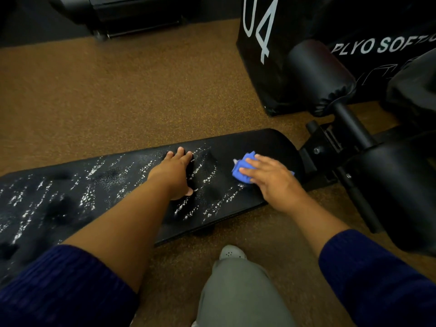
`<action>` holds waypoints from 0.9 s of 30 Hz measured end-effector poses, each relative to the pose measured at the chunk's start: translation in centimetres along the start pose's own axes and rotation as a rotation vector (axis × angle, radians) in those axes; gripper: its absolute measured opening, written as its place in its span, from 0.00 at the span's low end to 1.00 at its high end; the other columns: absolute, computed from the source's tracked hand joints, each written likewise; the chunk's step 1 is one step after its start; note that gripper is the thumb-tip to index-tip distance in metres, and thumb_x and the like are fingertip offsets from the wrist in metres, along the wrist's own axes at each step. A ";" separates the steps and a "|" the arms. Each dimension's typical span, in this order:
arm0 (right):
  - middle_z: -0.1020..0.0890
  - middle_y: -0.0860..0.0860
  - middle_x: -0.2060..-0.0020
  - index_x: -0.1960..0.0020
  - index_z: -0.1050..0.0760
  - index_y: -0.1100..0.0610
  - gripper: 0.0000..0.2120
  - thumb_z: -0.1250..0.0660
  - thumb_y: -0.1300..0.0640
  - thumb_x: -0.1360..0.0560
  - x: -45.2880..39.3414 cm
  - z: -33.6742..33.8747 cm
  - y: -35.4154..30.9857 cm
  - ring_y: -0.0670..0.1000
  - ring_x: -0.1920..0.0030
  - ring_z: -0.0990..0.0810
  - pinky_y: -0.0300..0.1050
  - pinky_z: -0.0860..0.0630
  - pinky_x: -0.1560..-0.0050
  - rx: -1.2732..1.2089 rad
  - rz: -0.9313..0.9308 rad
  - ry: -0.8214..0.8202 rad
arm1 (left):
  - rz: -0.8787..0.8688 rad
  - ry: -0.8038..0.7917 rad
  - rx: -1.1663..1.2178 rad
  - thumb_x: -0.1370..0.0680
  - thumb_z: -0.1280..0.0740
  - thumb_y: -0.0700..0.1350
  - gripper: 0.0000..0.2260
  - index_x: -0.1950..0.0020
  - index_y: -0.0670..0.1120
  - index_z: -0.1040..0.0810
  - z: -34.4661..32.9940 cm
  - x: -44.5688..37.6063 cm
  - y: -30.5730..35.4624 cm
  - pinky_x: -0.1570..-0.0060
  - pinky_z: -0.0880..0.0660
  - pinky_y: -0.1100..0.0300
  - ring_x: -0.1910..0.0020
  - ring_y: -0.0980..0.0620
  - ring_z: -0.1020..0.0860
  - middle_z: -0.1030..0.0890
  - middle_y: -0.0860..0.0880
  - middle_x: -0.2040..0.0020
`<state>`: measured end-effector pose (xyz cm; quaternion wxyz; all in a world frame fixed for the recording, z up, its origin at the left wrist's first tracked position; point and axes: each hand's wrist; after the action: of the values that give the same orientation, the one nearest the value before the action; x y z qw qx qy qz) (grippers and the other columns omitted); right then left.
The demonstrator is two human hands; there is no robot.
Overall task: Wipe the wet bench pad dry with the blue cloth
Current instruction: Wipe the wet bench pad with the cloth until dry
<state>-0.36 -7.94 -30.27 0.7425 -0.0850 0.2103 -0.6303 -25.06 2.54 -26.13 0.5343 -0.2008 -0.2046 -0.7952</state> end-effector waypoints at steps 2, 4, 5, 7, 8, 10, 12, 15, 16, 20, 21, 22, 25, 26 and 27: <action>0.21 0.58 0.40 0.42 0.21 0.57 0.16 0.35 0.64 0.28 -0.7 -0.6 -0.4 0.60 0.36 0.27 0.52 0.35 0.32 0.012 -0.171 0.061 | 0.002 0.002 0.001 0.29 0.25 0.49 0.49 0.22 0.52 0.58 0.0 0.0 0.1 0.26 0.42 0.44 0.22 0.47 0.56 0.59 0.52 0.21; 0.22 0.58 0.39 0.41 0.22 0.57 0.16 0.36 0.63 0.28 -1.1 -1.6 -2.1 0.60 0.35 0.28 0.53 0.35 0.32 0.015 -0.266 0.093 | 0.003 0.001 0.000 0.29 0.25 0.49 0.49 0.22 0.52 0.58 0.0 0.0 0.1 0.27 0.41 0.44 0.22 0.47 0.56 0.59 0.52 0.21; 0.22 0.58 0.39 0.40 0.22 0.57 0.16 0.36 0.63 0.27 -0.9 -1.9 -2.9 0.59 0.35 0.28 0.51 0.36 0.32 -0.002 -0.257 0.089 | 0.003 0.000 -0.001 0.29 0.25 0.49 0.49 0.22 0.52 0.58 0.0 -0.1 0.1 0.27 0.41 0.43 0.22 0.47 0.56 0.59 0.52 0.21; 0.22 0.57 0.39 0.40 0.22 0.56 0.16 0.36 0.61 0.27 0.2 -1.6 -3.4 0.57 0.35 0.28 0.44 0.40 0.32 -0.025 -0.130 0.050 | 0.002 0.001 -0.002 0.29 0.25 0.49 0.49 0.22 0.53 0.58 0.0 -0.1 0.1 0.27 0.41 0.43 0.22 0.47 0.56 0.59 0.52 0.21; 0.22 0.56 0.39 0.41 0.22 0.56 0.15 0.37 0.60 0.27 0.8 -0.9 -3.1 0.56 0.36 0.27 0.42 0.41 0.32 -0.023 -0.045 0.024 | 0.002 0.000 -0.001 0.29 0.25 0.49 0.49 0.22 0.53 0.58 0.0 -0.1 0.0 0.27 0.41 0.43 0.22 0.47 0.56 0.59 0.52 0.21; 0.21 0.56 0.40 0.42 0.21 0.55 0.14 0.35 0.61 0.27 1.5 0.3 -1.6 0.56 0.36 0.27 0.43 0.39 0.32 0.008 0.049 -0.020 | -0.001 -0.001 -0.001 0.29 0.25 0.49 0.49 0.22 0.53 0.58 0.0 0.0 0.0 0.27 0.41 0.43 0.22 0.47 0.56 0.59 0.52 0.21; 0.22 0.56 0.39 0.41 0.22 0.55 0.17 0.32 0.66 0.28 1.2 0.7 -0.4 0.58 0.35 0.28 0.50 0.36 0.32 0.034 -0.056 -0.003 | -0.003 0.000 0.001 0.29 0.25 0.49 0.49 0.22 0.52 0.58 0.0 -0.1 0.0 0.26 0.42 0.44 0.22 0.47 0.56 0.59 0.52 0.21; 0.23 0.57 0.38 0.40 0.23 0.56 0.17 0.35 0.65 0.27 0.5 -0.6 -1.6 0.59 0.35 0.28 0.53 0.36 0.32 0.048 -0.282 0.099 | -0.003 0.005 0.001 0.30 0.25 0.50 0.49 0.22 0.53 0.58 0.0 -0.1 0.0 0.26 0.42 0.44 0.22 0.47 0.56 0.59 0.52 0.21; 0.22 0.57 0.38 0.40 0.23 0.56 0.17 0.35 0.64 0.28 0.8 -1.1 -2.4 0.59 0.36 0.28 0.51 0.36 0.32 0.043 -0.263 0.110 | -0.002 0.004 0.000 0.30 0.25 0.50 0.49 0.22 0.53 0.58 0.0 -0.1 0.0 0.27 0.41 0.43 0.22 0.48 0.56 0.59 0.52 0.21; 0.23 0.52 0.37 0.39 0.24 0.52 0.18 0.34 0.62 0.27 3.9 -0.3 -1.5 0.53 0.34 0.29 0.48 0.38 0.31 0.017 0.127 -0.053 | -0.007 0.009 -0.020 0.29 0.26 0.51 0.48 0.22 0.53 0.58 0.1 0.1 -0.1 0.27 0.40 0.43 0.22 0.48 0.56 0.59 0.53 0.21; 0.23 0.52 0.37 0.38 0.24 0.52 0.19 0.33 0.63 0.28 4.2 0.4 -0.2 0.53 0.34 0.30 0.48 0.39 0.30 0.065 0.130 -0.070 | -0.009 0.010 -0.027 0.29 0.26 0.51 0.48 0.22 0.53 0.59 0.1 0.2 -0.1 0.27 0.40 0.43 0.22 0.48 0.56 0.59 0.52 0.21; 0.23 0.53 0.37 0.38 0.25 0.53 0.21 0.32 0.66 0.29 4.1 1.0 0.8 0.55 0.33 0.30 0.50 0.39 0.30 0.108 0.053 -0.040 | -0.010 0.010 -0.032 0.29 0.26 0.52 0.48 0.22 0.53 0.59 0.1 0.3 -0.2 0.27 0.40 0.43 0.22 0.48 0.56 0.59 0.53 0.21; 0.23 0.57 0.37 0.38 0.24 0.56 0.19 0.33 0.66 0.28 3.1 0.4 0.4 0.58 0.33 0.30 0.56 0.37 0.31 0.103 -0.366 0.142 | -0.004 0.013 -0.031 0.28 0.27 0.52 0.48 0.22 0.53 0.59 0.1 0.4 -0.1 0.28 0.39 0.43 0.22 0.49 0.56 0.60 0.53 0.21; 0.24 0.56 0.37 0.38 0.24 0.57 0.18 0.35 0.65 0.27 2.9 -0.3 -0.9 0.58 0.33 0.31 0.57 0.36 0.31 0.079 -0.373 0.174 | -0.004 0.013 -0.030 0.28 0.27 0.52 0.48 0.22 0.54 0.59 0.1 0.4 -0.1 0.28 0.39 0.43 0.22 0.49 0.56 0.60 0.53 0.21; 0.24 0.56 0.37 0.38 0.24 0.56 0.18 0.37 0.64 0.27 3.0 -1.0 -2.0 0.57 0.34 0.30 0.56 0.35 0.32 0.047 -0.290 0.171 | -0.004 0.011 -0.027 0.28 0.27 0.52 0.48 0.22 0.54 0.59 0.1 0.4 -0.1 0.27 0.40 0.43 0.22 0.49 0.56 0.60 0.53 0.21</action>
<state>-2.26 -11.13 -31.03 0.6247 -0.0433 0.2436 -0.7406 -25.23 2.31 -25.84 0.5309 -0.2034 -0.1913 -0.8001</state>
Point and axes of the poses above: each hand's wrist, its own x-axis away from the middle knuckle, its own z-axis out of the back of the hand, y = z × x
